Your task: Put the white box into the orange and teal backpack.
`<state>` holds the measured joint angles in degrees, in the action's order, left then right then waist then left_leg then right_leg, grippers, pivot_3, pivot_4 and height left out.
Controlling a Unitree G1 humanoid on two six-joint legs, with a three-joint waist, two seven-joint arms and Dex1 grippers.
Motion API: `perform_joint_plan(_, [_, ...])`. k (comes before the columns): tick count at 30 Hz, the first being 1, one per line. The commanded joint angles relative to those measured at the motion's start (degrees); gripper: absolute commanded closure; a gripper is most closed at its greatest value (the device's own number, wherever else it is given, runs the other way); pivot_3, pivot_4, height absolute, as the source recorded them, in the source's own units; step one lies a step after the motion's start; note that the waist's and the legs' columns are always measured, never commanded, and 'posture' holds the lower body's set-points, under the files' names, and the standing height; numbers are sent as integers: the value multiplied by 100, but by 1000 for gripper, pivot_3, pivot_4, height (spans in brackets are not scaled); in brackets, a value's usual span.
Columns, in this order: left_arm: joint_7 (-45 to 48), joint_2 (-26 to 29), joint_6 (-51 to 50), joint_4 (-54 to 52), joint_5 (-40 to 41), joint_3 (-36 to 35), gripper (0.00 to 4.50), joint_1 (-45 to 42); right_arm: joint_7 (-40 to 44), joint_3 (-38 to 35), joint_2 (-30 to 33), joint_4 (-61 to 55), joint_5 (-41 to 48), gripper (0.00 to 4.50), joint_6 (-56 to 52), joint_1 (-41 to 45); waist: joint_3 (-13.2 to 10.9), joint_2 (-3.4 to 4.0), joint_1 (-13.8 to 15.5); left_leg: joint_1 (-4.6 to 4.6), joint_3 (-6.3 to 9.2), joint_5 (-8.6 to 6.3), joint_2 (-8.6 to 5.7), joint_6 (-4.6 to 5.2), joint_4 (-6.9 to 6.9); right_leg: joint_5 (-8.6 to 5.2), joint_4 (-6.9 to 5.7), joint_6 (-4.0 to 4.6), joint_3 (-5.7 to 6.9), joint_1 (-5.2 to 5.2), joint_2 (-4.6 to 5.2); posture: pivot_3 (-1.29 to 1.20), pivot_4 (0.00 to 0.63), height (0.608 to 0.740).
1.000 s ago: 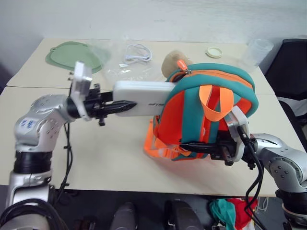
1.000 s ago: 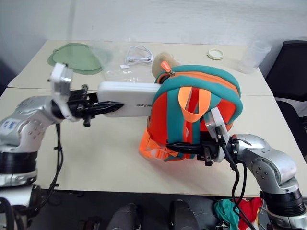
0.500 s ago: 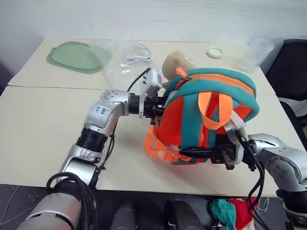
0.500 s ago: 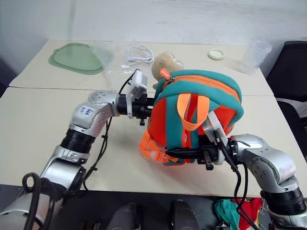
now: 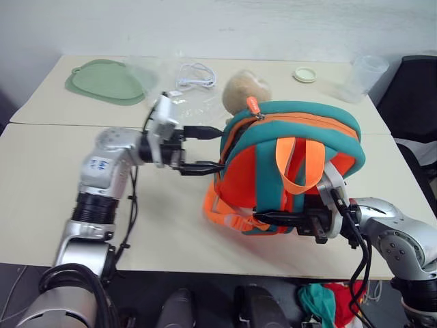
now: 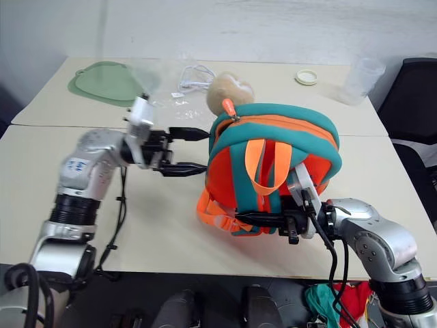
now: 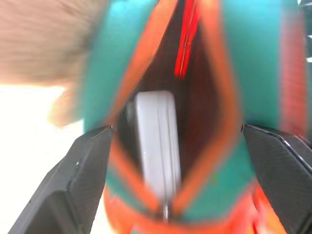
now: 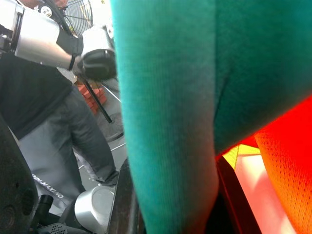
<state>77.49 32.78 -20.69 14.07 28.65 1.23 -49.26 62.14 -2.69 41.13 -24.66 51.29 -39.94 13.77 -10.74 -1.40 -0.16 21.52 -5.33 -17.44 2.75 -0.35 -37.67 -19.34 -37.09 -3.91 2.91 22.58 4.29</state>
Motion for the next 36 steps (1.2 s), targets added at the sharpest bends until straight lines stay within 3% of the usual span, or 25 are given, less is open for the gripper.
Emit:
perform_joint_plan(1, [498, 231, 22, 167, 177, -195, 180, -367, -26, -69, -30, -175, 19, 4438, 88, 0, 0, 0, 23, 1, 1, -1, -2, 1, -1, 0, 0, 0, 2, -1, 2, 0, 150, 740])
perform_joint_plan(3, [448, 174, 198, 422, 148, -320, 180, -588, -41, -66, -30, -169, 22, 4438, 87, 13, 0, 0, 29, 7, 4, -4, -4, 8, -9, 0, 3, -1, 5, -2, 5, 0, 150, 740])
perform_joint_plan(6, [-233, -389, 857, 1226, -14, -607, 180, -1199, -55, -52, -25, -137, 41, 4438, 40, 54, -1, -2, 51, 14, 5, -10, -4, 17, -24, 4, 3, -7, 7, -3, 6, 0, 150, 740])
perform_joint_plan(10, [-633, -1001, 843, 2391, -62, -693, 180, -1944, -54, -5, -13, -102, 60, 4438, -52, 139, -2, -3, 44, 25, 4, -16, -7, 28, -35, 12, 10, -23, 7, -2, 6, 0, 150, 740])
perform_joint_plan(20, [-541, -1754, 1173, 4407, -558, -597, 180, -2765, -141, -23, -28, -162, 80, 4438, -127, 185, -2, -4, 22, 72, -8, -12, -6, 23, -54, 17, -3, -32, 52, 54, -6, 0, 150, 740])
perform_joint_plan(24, [-22, -1822, 793, 4515, -477, -647, 1023, -2804, -228, -109, -22, -290, 143, 4438, -126, 56, -2, -4, 23, 75, -9, -12, -12, 26, -54, 20, 0, -36, 54, 55, -4, 0, 150, 740])
perform_joint_plan(30, [452, -1671, 200, 4183, -410, -702, 2962, -2604, -346, -146, -40, -347, 175, 4438, -74, -32, -2, -4, 8, 76, -10, -11, -10, 25, -55, 20, -4, -36, 53, 59, -17, 0, 150, 740])
perform_joint_plan(34, [105, -1451, 455, 3816, -399, -956, 4131, -2342, -467, -188, -145, -354, 124, 4438, 82, -72, -2, -4, 2, 77, -11, -11, -6, 25, -54, 20, -12, -36, 45, 64, -6, 0, 150, 740])
perform_joint_plan(36, [-276, -1274, 780, 3647, -472, -1116, 4494, -2210, -603, -249, -269, -338, 57, 4438, 250, -96, -2, -4, 2, 79, -12, -9, -7, 23, -57, 20, -36, -36, 43, 70, -1, 0, 150, 740])
